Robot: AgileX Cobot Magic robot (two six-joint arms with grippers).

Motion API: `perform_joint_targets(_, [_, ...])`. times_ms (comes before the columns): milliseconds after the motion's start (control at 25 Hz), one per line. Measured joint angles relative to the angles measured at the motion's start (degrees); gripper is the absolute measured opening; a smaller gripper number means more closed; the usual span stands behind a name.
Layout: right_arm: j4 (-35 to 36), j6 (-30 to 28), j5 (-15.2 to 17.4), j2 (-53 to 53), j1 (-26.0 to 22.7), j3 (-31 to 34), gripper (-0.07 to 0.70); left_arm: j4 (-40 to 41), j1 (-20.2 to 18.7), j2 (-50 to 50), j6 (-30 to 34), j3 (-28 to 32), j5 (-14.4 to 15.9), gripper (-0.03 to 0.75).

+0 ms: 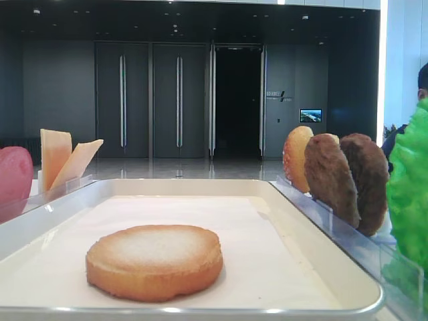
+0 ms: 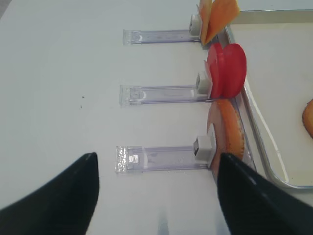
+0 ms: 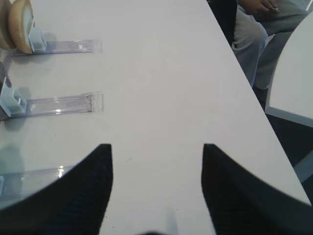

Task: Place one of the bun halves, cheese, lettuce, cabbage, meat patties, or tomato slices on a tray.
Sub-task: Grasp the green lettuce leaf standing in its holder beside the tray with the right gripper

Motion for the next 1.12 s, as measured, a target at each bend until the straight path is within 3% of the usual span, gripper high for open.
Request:
perform_joint_targets(840, [0.06,-0.05,0.19,0.45,0.00,-0.06,0.415,0.00,0.00,0.00,0.00,0.00,-0.05,0.576])
perform_joint_targets(1120, [3.93,-0.05,0.70,13.90,0.00,-2.33,0.415,0.00,0.00,0.00,0.00,0.00,-0.05,0.576])
